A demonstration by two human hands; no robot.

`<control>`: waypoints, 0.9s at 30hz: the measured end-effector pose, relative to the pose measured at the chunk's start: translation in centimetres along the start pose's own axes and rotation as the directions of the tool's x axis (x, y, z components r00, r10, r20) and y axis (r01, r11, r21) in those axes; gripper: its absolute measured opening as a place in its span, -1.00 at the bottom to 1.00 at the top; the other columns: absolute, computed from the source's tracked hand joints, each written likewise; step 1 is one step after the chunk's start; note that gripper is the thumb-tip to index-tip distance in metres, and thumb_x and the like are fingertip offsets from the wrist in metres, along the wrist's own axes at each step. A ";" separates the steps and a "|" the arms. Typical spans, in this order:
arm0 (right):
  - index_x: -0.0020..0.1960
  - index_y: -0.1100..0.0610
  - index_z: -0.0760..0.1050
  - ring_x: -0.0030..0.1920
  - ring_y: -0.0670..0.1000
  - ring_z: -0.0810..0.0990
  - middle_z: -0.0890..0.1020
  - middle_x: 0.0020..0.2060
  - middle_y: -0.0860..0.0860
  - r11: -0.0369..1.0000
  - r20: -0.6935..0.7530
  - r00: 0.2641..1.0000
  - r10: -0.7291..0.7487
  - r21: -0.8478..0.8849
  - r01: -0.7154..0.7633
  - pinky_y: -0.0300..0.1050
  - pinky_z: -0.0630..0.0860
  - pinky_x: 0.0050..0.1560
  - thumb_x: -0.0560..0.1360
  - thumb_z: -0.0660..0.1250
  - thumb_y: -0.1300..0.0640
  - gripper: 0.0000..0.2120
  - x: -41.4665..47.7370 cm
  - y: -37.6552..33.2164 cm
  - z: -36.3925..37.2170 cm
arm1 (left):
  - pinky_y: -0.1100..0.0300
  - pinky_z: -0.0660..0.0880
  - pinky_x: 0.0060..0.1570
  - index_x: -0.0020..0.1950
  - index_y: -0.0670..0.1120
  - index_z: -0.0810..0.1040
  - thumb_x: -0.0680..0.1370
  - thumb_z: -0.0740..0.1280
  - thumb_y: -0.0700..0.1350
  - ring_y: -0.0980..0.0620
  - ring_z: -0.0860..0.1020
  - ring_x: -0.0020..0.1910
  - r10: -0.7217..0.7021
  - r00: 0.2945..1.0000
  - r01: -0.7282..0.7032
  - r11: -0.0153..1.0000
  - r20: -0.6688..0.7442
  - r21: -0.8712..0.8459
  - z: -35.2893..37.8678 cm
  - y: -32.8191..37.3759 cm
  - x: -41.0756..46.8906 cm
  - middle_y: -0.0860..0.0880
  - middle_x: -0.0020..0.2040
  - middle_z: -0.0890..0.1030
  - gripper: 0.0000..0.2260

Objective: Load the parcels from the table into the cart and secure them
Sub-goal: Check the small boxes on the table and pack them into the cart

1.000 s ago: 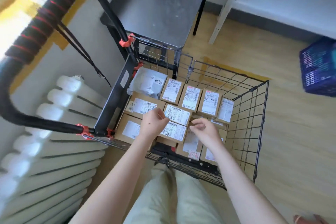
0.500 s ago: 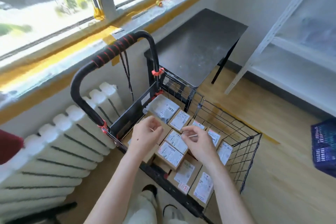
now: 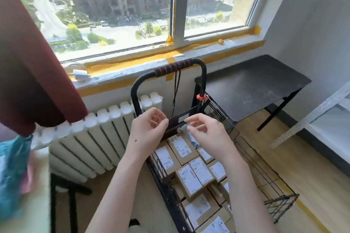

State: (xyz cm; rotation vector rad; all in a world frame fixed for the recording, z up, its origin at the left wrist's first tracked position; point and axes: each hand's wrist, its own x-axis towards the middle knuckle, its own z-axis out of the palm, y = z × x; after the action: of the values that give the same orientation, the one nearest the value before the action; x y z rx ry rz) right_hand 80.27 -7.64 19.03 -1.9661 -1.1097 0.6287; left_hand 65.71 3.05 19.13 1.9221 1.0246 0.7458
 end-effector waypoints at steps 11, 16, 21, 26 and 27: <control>0.04 -0.08 0.57 -0.12 -0.22 0.58 0.61 -0.15 -0.16 0.978 0.227 0.951 -0.208 0.030 0.207 -0.42 0.45 -0.22 0.55 0.32 0.07 -0.89 -0.6 -7.3 6.6 | 0.41 0.43 -0.30 -0.15 -0.02 0.54 0.52 0.37 -0.14 0.18 0.49 -0.31 -0.031 0.954 0.037 0.999 -0.297 0.015 -9.8 -1.6 -5.6 0.06 -0.28 0.55 -0.93; 0.05 -0.10 0.55 -0.12 -0.24 0.57 0.60 -0.13 -0.17 0.955 0.303 0.907 -0.292 0.035 0.296 -0.45 0.47 -0.27 0.56 0.32 0.05 -0.90 -2.7 -10.7 10.7 | 0.40 0.45 -0.30 -0.18 -0.03 0.54 0.51 0.39 -0.16 0.20 0.52 -0.27 -0.022 0.916 0.058 0.995 -0.400 0.079 -14.3 -3.1 -9.4 0.05 -0.31 0.56 -0.91; 0.10 -0.12 0.53 -0.08 -0.25 0.56 0.59 -0.09 -0.19 0.933 0.389 0.853 -0.348 0.051 0.357 -0.34 0.52 -0.19 0.56 0.31 0.03 -0.87 -6.4 -14.4 16.1 | 0.48 0.40 -0.32 -0.18 -0.03 0.54 0.51 0.39 -0.17 0.32 0.48 -0.32 -0.071 0.868 0.129 0.988 -0.491 0.085 -19.8 -5.4 -15.0 0.07 -0.33 0.54 -0.90; 0.09 -0.10 0.55 -0.10 -0.25 0.56 0.61 -0.09 -0.17 0.899 0.441 0.791 -0.423 0.094 0.428 -0.36 0.47 -0.18 0.56 0.31 0.05 -0.87 -11.3 -18.4 22.1 | 0.49 0.38 -0.34 -0.23 -0.01 0.52 0.50 0.40 -0.19 0.30 0.48 -0.35 -0.139 0.799 0.210 0.976 -0.585 0.054 -25.7 -7.8 -21.9 0.09 -0.36 0.52 -0.85; 0.08 -0.09 0.55 -0.11 -0.25 0.56 0.61 -0.10 -0.17 0.894 0.454 0.779 -0.433 0.110 0.433 -0.37 0.47 -0.17 0.55 0.32 0.06 -0.87 -12.3 -19.2 23.3 | 0.49 0.38 -0.34 -0.24 0.00 0.51 0.49 0.40 -0.19 0.30 0.48 -0.36 -0.153 0.786 0.224 0.974 -0.599 0.045 -26.8 -8.3 -23.3 0.09 -0.36 0.53 -0.84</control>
State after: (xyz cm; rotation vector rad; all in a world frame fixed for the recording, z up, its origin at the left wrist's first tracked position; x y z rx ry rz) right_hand 48.05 -3.24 21.78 -1.4977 -1.7957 0.8679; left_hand 30.04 -4.03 22.44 1.6654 1.6472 1.2365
